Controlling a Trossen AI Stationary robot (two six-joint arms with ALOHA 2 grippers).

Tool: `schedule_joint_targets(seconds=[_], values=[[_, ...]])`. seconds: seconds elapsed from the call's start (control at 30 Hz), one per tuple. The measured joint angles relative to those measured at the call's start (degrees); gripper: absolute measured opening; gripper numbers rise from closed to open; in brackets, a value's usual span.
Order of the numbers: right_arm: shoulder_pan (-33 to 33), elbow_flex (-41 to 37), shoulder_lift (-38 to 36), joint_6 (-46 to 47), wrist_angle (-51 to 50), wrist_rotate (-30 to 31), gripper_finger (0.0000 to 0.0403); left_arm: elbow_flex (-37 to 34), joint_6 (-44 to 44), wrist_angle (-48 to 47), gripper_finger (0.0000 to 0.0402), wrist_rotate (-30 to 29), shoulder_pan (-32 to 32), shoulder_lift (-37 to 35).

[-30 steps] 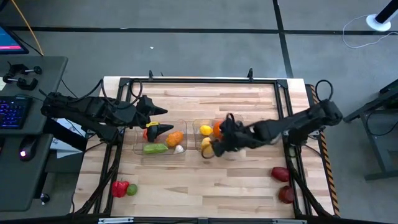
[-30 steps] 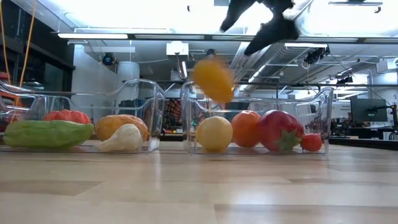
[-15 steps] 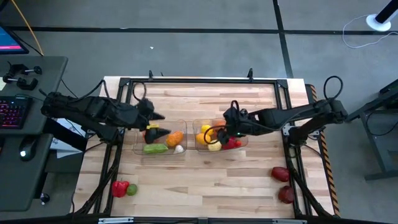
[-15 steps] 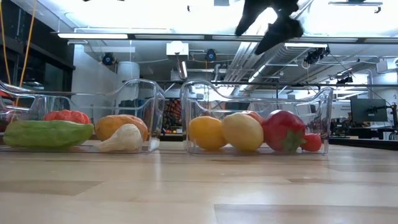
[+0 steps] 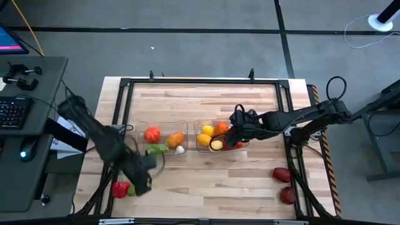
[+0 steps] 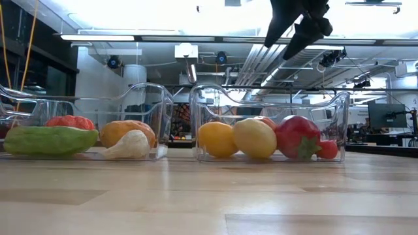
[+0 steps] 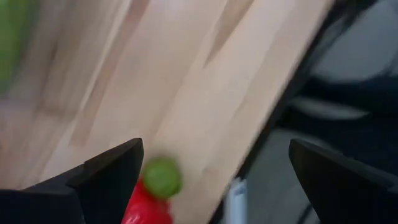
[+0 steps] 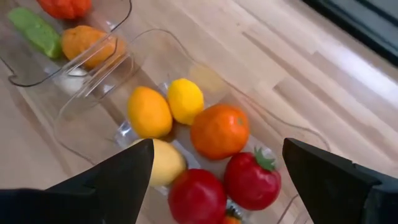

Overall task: Sort produce into baskets
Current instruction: Put the green lime into the left transparent bin

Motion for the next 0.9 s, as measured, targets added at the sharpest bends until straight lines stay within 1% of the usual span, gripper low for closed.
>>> schedule_joint_targets(seconds=[0.07,0.17,0.3,0.5,0.73,0.9], values=[[0.0,0.0,0.0,-0.8,0.1,1.0,0.035,0.0,-0.5,-1.4,0.039,2.1,-2.5,5.1],[-0.5,0.0,0.0,-1.1,0.4,1.0,0.035,0.0,1.1,-5.1,0.039,6.0,-5.2,11.9],[-0.5,0.0,0.0,-1.4,0.4,1.0,0.035,0.0,2.1,-8.5,0.039,8.1,-7.6,18.1],[-0.5,0.0,0.0,-0.7,0.4,0.8,0.035,0.0,3.1,-4.8,0.039,13.0,-8.4,23.2],[-0.5,0.0,0.0,-0.7,0.6,0.7,0.035,0.0,3.0,-4.8,0.039,13.7,-8.6,26.8],[-0.5,0.0,0.0,-0.7,0.6,0.7,0.035,0.0,4.0,-4.9,0.039,16.7,-8.8,29.1]])
